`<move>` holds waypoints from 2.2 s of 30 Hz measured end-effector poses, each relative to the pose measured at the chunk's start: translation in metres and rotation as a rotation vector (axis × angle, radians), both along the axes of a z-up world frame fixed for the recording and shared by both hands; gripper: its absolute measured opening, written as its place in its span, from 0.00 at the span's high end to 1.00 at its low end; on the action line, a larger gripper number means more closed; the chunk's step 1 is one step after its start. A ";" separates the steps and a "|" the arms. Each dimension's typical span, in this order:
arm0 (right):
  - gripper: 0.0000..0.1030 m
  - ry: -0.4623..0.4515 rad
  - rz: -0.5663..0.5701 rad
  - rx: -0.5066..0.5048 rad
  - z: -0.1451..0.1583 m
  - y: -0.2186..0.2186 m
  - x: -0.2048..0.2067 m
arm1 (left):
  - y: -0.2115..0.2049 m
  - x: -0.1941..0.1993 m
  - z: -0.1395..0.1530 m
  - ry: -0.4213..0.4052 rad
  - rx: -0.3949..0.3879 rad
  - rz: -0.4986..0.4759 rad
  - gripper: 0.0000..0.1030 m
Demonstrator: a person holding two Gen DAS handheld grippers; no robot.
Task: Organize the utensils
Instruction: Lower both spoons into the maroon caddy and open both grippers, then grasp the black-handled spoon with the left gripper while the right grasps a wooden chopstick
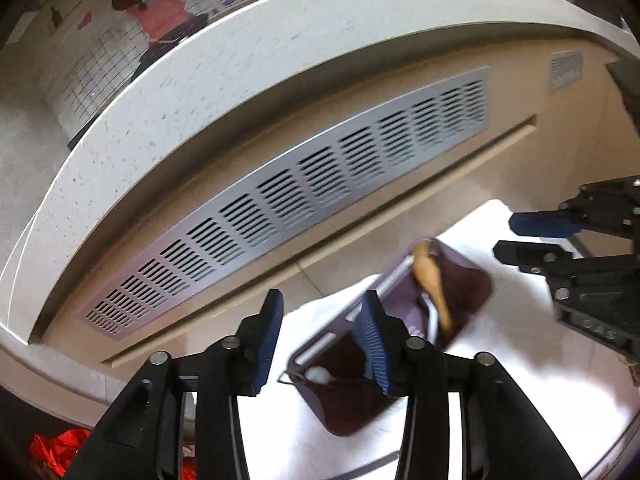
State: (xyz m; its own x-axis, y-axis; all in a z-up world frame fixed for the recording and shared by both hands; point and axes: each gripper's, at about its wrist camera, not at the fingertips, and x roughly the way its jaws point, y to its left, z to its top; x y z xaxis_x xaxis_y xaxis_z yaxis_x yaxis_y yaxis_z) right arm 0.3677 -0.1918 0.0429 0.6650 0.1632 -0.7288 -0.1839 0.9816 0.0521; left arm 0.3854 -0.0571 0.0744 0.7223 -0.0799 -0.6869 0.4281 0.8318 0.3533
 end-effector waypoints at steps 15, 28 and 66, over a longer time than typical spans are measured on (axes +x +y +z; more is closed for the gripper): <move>0.78 0.038 -0.013 -0.031 -0.028 -0.011 -0.040 | -0.021 -0.063 -0.046 0.134 0.108 -0.092 0.54; 0.79 0.166 0.044 -0.052 -0.082 0.003 -0.070 | -0.011 -0.076 -0.114 0.296 0.252 -0.169 0.54; 0.93 0.326 0.139 0.011 -0.146 0.038 -0.093 | 0.016 -0.073 -0.162 0.427 0.000 -0.213 0.72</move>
